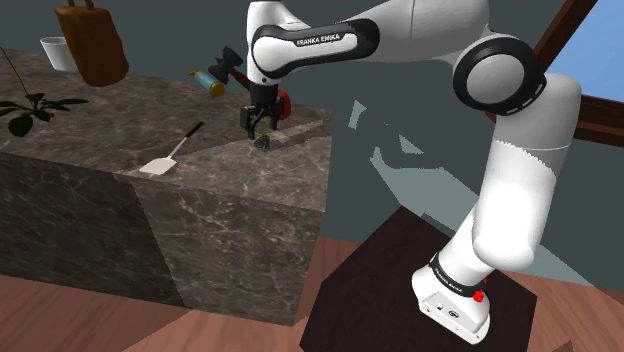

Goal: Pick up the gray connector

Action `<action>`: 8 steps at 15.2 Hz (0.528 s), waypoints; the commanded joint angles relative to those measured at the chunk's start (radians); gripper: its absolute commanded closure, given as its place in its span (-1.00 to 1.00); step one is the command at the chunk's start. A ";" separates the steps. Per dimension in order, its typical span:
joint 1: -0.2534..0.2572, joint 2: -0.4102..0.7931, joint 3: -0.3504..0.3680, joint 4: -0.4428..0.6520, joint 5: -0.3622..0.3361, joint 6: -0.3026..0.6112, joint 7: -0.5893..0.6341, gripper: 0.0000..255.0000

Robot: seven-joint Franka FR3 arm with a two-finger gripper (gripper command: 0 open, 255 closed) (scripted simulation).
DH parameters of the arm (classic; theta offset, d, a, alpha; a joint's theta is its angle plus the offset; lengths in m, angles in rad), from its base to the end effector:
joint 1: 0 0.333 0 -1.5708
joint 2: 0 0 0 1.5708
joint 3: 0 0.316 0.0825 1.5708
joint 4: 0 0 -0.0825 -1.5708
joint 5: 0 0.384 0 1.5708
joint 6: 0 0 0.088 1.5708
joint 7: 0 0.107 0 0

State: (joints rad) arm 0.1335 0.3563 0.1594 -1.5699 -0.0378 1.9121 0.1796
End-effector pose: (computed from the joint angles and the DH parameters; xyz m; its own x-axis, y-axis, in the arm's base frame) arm 0.6384 0.1768 0.4384 0.9931 0.1164 -0.0129 0.1161 -0.9931 -0.0179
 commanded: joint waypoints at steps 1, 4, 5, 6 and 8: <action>0.000 0.004 0.000 -0.020 -0.001 0.025 0.001 -1.00; 0.000 0.012 -0.001 -0.043 -0.002 0.056 0.002 -1.00; 0.000 0.012 -0.001 -0.043 -0.003 0.056 0.002 -1.00; 0.000 0.012 -0.001 -0.045 -0.002 0.057 0.002 1.00; 0.000 0.012 -0.001 -0.045 -0.002 0.057 0.002 1.00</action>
State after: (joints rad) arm 0.1340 0.3683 0.1585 -1.6143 -0.0402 1.9687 0.1816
